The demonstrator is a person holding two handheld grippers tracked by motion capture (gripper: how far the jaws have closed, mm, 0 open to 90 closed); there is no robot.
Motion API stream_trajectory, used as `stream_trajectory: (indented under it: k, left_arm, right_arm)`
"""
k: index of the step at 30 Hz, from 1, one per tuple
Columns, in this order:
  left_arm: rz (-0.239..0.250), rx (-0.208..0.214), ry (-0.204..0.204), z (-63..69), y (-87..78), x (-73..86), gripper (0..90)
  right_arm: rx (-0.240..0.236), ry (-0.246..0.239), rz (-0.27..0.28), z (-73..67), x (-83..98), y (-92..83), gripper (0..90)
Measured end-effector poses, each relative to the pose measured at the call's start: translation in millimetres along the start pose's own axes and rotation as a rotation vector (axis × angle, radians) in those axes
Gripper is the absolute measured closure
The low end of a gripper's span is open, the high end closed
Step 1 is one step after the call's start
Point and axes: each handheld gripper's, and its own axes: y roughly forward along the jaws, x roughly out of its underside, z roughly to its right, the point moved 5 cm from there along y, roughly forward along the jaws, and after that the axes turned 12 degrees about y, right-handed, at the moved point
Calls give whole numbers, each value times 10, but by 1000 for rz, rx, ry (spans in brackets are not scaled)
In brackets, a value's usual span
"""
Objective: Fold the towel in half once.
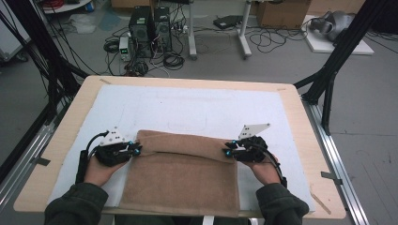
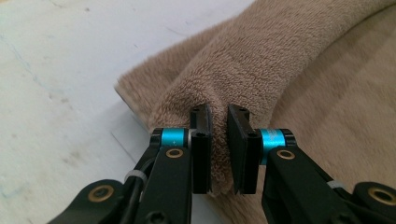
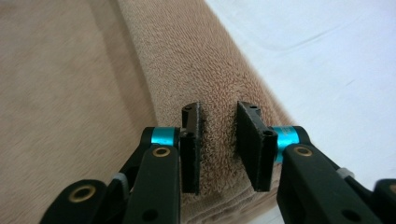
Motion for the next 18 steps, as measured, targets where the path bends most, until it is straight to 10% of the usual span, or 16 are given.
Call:
stream_trajectory:
  k: [9, 18]
  left_arm:
    - [5, 109, -14, 39, -130, -2, 681]
    - [101, 36, -93, -342, 27, -396, 518]
  right_arm:
    - [-100, 22, 28, -81, 83, -138, 637]
    - [-60, 56, 34, 164, -242, -97, 477]
